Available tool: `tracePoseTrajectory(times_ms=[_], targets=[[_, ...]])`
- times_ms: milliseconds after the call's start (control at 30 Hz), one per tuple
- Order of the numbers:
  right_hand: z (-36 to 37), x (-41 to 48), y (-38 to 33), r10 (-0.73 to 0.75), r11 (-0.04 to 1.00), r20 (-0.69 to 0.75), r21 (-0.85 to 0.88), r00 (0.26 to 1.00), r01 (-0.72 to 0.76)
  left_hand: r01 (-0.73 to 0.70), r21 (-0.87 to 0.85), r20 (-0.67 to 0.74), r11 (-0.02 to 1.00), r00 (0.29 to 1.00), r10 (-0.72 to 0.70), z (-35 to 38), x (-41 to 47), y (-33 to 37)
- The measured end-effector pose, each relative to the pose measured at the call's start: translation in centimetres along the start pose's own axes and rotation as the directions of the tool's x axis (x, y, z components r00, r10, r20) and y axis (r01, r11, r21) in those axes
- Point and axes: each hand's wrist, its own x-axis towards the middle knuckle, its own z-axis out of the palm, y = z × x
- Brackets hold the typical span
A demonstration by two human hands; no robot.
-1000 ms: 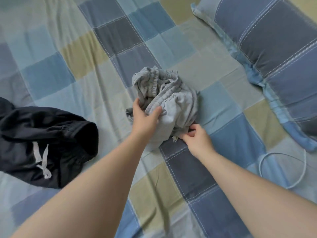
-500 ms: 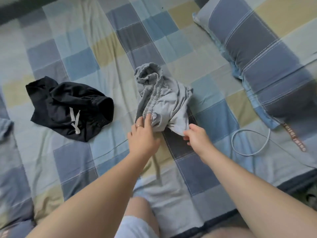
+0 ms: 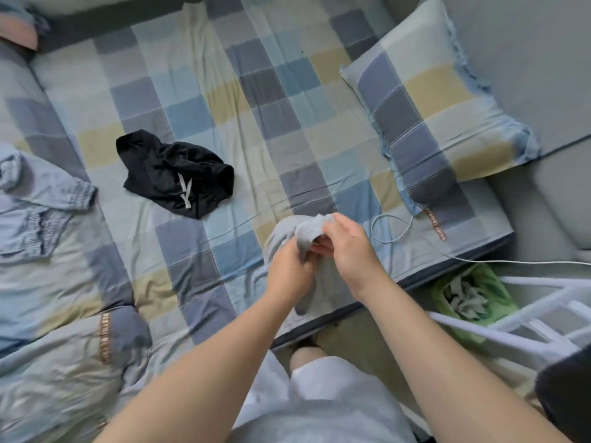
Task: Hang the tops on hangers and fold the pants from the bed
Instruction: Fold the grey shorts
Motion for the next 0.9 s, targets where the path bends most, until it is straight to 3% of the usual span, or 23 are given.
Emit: tracePoseTrajectory(times_ms=[67,367,467,667,800,900], targets=[[0.7,-2.4,-1.2,-0.001,1.0,-0.045,0.02,0.999,0.002,0.012,-0.053,-0.05,0.999,0.999,-0.015,-1.9,-1.8,-0.1],[4.5,-11.1,-4.6,-0.121,0.963,-0.19,0.216,0.974,0.161,0.074,0.117,-0.043,0.99,0.997,-0.07,-13.5,-8.0,-4.0],[5.8,-12.7,-5.7,-0.138,0.928,-0.176,0.322,0.975,0.189,0.088,0.04,-0.14,0.995,0.987,-0.081,-17.2,-9.4,-4.0],[7.2,-13.6,-8.0,-0.142,0.877,-0.146,0.439,0.979,0.192,-0.067,-0.087,-0.248,0.994,0.968,0.044,-22.8,-11.9,-1.6],[6.9,-13.8,-10.0,-0.163,0.88,-0.09,0.437,0.983,0.186,-0.127,-0.207,-0.24,0.97,0.968,0.076,-24.9,-13.4,1.1],[6.2,-13.7,-11.9,-0.196,0.893,-0.041,0.406,0.98,0.196,-0.127,-0.381,-0.304,0.916,0.953,0.006,-25.6,-14.2,4.2]])
